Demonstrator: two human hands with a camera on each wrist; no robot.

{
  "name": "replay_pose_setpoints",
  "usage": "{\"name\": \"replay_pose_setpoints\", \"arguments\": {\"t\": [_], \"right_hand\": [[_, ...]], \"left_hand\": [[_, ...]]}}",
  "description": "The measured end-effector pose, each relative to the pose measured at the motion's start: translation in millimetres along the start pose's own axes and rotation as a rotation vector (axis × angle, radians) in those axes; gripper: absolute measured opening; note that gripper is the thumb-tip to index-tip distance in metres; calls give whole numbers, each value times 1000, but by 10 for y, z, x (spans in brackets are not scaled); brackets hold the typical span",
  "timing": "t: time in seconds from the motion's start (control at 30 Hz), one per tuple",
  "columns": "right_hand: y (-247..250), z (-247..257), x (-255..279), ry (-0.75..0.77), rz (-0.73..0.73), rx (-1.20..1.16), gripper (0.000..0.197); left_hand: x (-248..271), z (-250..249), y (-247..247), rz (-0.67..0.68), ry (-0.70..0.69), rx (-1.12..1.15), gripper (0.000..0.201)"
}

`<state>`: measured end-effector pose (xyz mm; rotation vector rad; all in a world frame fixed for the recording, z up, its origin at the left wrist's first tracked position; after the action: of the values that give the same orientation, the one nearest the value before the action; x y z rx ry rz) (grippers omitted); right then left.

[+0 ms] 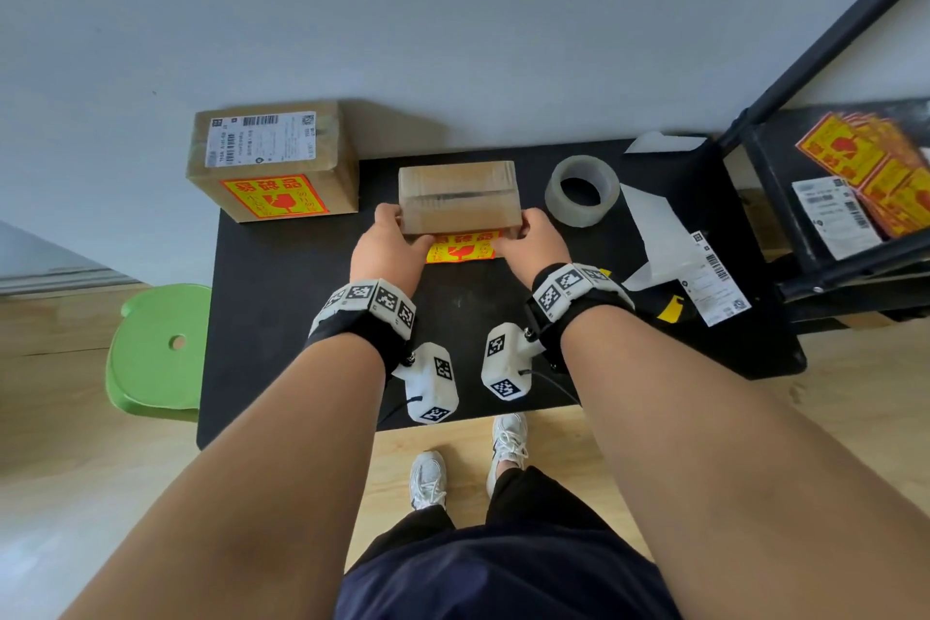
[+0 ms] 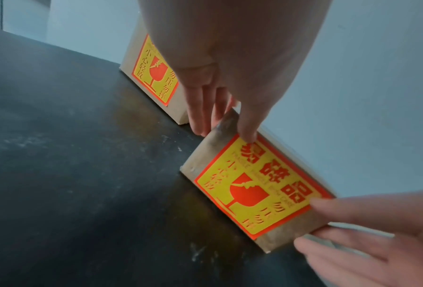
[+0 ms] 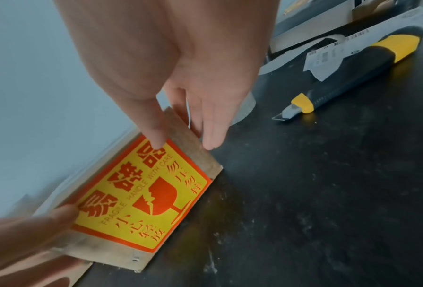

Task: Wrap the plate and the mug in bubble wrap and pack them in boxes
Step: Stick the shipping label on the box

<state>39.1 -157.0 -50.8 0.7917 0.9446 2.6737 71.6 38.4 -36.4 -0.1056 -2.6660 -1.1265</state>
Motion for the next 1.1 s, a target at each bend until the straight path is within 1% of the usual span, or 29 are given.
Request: {"name": "replay_pose_setpoints", "arguments": {"t": [0.1, 0.2, 0.27, 0.33, 0.37, 0.4, 0.47, 0.57, 0.67, 0.73, 0.83, 0.93, 1.0, 1.1], "right_hand": [[1, -26, 37, 8, 0, 5, 31], [36, 1, 34, 44, 1, 84, 28], [37, 5, 30, 45, 13, 145, 33], [53, -20, 57, 4, 18, 170, 45], [70, -37, 80, -16, 11, 166, 51], [98, -54, 102, -23, -5, 159, 52], [191, -87, 159, -19, -60, 146, 47], [363, -185, 288, -25, -149, 116, 40], [555, -437, 445, -69, -233, 69, 36], [711, -652, 514, -108, -291, 45, 33], [970, -976, 577, -198, -362, 56, 31], [1211, -1288, 553, -256, -389, 50, 34], [1367, -1471, 493, -271, -384, 74, 34], [1616, -1731, 391, -298, -362, 111, 35]], "left_hand": [[22, 23, -6, 26, -11, -67, 46], [-2, -4, 11, 47, -8, -119, 42], [-4, -36, 23, 67, -3, -165, 40], [25, -74, 24, 77, 6, -204, 39], [49, -98, 25, 72, 6, -215, 41], [74, -133, 25, 58, -6, -222, 46], [130, -256, 18, 35, -68, -231, 58], [225, -533, -61, 40, -244, -269, 60], [356, -824, -262, 86, -392, -299, 56], [462, -996, -448, 133, -456, -307, 57], [614, -1199, -733, 197, -504, -337, 58], [756, -1386, -1008, 226, -551, -362, 51], [815, -1484, -1219, 252, -547, -367, 48], [856, -1605, -1583, 314, -516, -375, 50]]}}
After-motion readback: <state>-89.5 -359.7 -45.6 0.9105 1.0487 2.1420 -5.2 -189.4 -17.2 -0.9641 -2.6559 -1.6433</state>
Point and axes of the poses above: each hand's wrist, its own x-axis away from the middle knuckle, its own y-axis out of the back of the hand, z = x × y, the point moved 6 cm from there along -x, towards the middle knuckle, and after that the axes turned 3 degrees about x, right-handed, at the moved point
